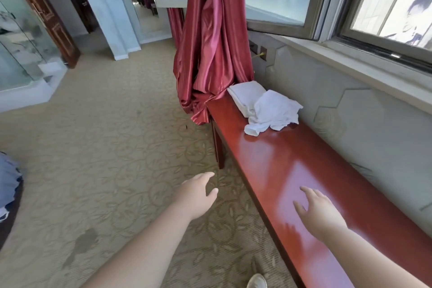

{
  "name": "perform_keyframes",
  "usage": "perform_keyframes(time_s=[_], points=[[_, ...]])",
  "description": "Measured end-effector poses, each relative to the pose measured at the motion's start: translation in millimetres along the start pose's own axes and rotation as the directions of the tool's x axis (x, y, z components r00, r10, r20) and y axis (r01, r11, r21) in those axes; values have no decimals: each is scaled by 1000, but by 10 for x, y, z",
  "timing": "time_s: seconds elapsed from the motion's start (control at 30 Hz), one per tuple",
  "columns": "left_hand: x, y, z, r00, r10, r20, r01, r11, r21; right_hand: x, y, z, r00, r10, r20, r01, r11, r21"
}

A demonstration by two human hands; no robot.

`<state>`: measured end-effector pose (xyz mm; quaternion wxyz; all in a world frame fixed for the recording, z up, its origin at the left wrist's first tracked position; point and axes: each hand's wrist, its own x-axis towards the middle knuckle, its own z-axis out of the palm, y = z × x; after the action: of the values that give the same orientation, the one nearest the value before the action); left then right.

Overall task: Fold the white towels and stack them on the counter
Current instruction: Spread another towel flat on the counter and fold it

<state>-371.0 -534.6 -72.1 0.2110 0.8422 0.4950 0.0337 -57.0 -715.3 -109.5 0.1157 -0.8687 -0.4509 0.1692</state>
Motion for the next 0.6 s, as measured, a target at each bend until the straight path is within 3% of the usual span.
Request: perform_keyframes(time_s=[0.6], points=[[2939, 357, -302, 985, 135, 108, -139, 990, 26, 2552, -366, -459, 998, 46, 41, -47, 999, 26]])
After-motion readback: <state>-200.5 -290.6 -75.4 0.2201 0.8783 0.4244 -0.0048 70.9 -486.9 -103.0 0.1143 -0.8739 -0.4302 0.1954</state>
